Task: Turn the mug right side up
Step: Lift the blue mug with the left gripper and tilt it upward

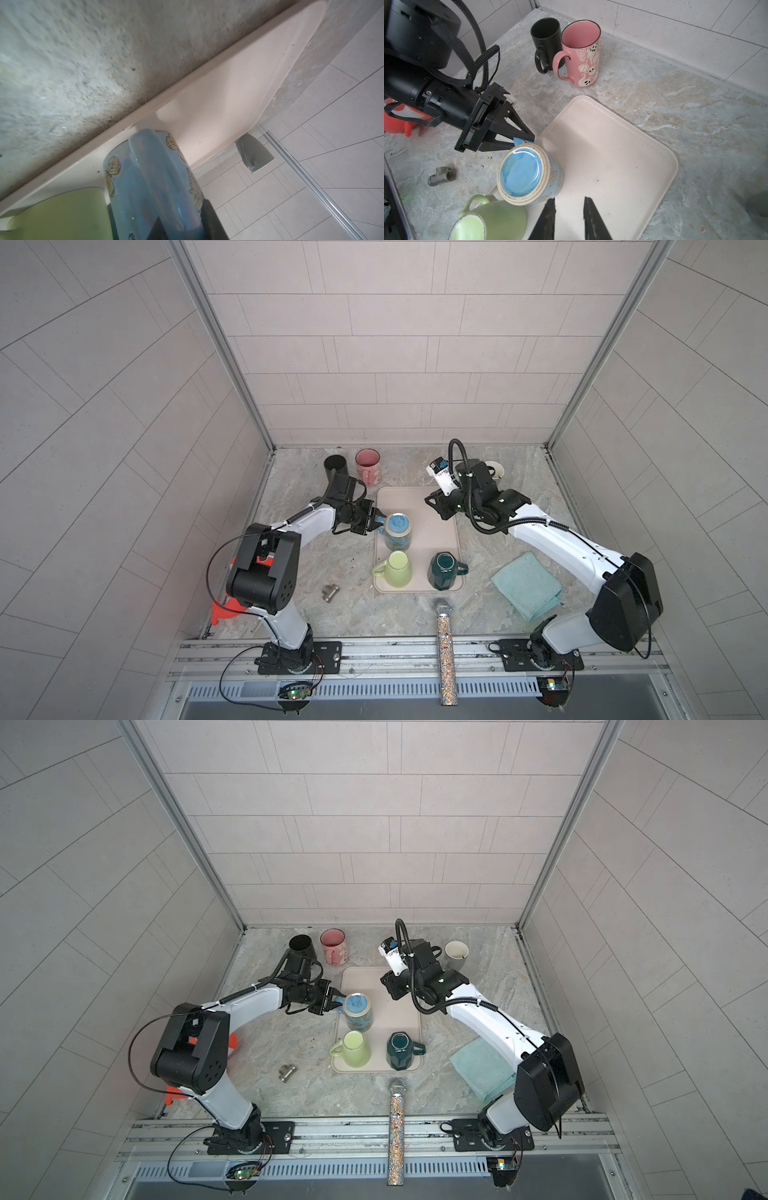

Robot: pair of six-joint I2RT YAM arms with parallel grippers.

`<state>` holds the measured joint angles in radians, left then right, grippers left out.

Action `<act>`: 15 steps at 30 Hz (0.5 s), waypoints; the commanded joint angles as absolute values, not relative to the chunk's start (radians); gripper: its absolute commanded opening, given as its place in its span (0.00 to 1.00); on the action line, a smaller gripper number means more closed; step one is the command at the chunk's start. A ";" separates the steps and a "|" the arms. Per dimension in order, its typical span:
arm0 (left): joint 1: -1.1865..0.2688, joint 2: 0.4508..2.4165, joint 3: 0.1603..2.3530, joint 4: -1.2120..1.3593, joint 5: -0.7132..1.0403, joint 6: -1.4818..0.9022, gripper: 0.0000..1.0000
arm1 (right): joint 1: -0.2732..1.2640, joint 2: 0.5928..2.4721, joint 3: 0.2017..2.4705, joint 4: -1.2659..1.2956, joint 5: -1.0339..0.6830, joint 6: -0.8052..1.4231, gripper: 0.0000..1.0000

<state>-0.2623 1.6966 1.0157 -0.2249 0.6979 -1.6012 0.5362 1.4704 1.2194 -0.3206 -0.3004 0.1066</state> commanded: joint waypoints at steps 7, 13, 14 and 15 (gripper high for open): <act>-0.268 1.720 0.999 -0.179 0.705 -1.630 0.04 | 0.534 1.480 1.241 -0.333 -0.278 0.117 0.25; -0.270 1.726 0.997 -0.134 0.699 -1.652 0.00 | 0.532 1.488 1.245 -0.334 -0.278 0.117 0.25; -0.270 1.725 0.997 -0.127 0.698 -1.657 0.00 | 0.532 1.489 1.246 -0.333 -0.278 0.117 0.25; -0.270 1.726 0.998 -0.118 0.697 -1.662 0.00 | 0.532 1.489 1.246 -0.333 -0.278 0.117 0.25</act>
